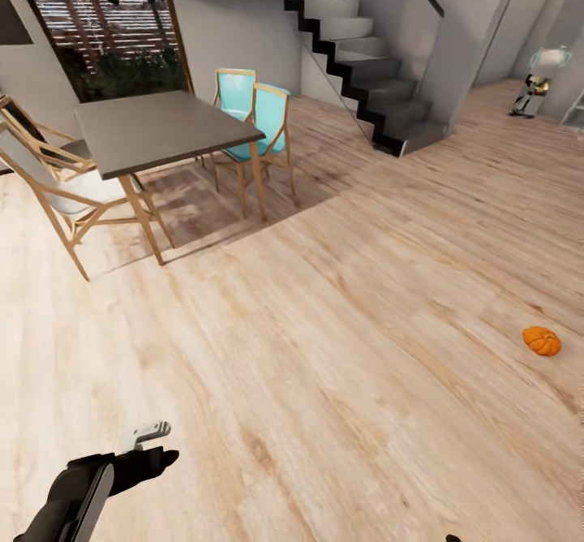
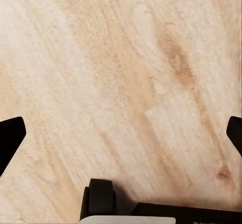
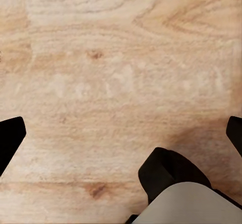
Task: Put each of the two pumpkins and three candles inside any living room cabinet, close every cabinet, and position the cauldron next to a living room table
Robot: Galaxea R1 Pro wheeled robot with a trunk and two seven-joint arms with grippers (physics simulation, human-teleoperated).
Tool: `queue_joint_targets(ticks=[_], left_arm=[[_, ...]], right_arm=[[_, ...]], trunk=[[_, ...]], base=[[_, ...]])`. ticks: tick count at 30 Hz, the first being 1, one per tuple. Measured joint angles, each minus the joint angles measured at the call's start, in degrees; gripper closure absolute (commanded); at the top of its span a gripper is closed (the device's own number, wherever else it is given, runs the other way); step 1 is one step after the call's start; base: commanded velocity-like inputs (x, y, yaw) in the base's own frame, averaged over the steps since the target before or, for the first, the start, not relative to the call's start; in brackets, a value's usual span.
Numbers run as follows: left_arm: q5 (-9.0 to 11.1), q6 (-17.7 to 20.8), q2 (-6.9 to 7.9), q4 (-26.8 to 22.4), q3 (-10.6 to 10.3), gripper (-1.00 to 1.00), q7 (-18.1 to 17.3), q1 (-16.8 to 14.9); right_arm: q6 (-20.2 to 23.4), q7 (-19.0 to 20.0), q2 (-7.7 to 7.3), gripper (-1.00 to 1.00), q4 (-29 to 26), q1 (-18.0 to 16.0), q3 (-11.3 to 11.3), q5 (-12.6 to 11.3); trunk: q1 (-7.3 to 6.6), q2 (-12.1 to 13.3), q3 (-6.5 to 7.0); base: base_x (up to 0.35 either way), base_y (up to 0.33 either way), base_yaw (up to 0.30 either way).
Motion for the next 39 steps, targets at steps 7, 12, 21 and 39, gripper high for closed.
queue_joint_targets(ticks=[7, 12, 21, 39], left_arm=[[-0.09, -0.72, 0.16, 0.07, -4.95, -1.00, 0.02, 0.01], [-0.11, -2.36, 0.19, 0.24, -6.68, -1.00, 0.00, 0.01], [-0.09, -2.61, 0.27, 0.28, -6.45, -1.00, -0.12, 0.00], [-0.09, -2.66, 0.48, 0.28, -6.24, -1.00, -0.30, 0.00]], right_arm=[[-0.01, -0.03, -0.03, -1.00, 0.02, -0.01, -0.45, -0.08], [-0.01, 0.00, -0.08, -1.00, 0.02, -0.01, -0.91, -0.13], [-0.01, 0.00, -0.09, -1.00, 0.02, -0.01, -0.93, -0.11], [-0.01, 0.00, 0.00, -1.00, 0.03, -0.01, -0.93, -0.11]], trunk=[[0.00, 0.00, 0.00], [0.01, 0.00, 0.21], [0.03, 0.00, 0.90], [0.03, 0.00, 2.29]], base=[[0.316, -0.065, -0.171], [0.263, -0.074, -0.105], [0.042, -0.008, -0.191], [0.000, 0.000, -0.207]])
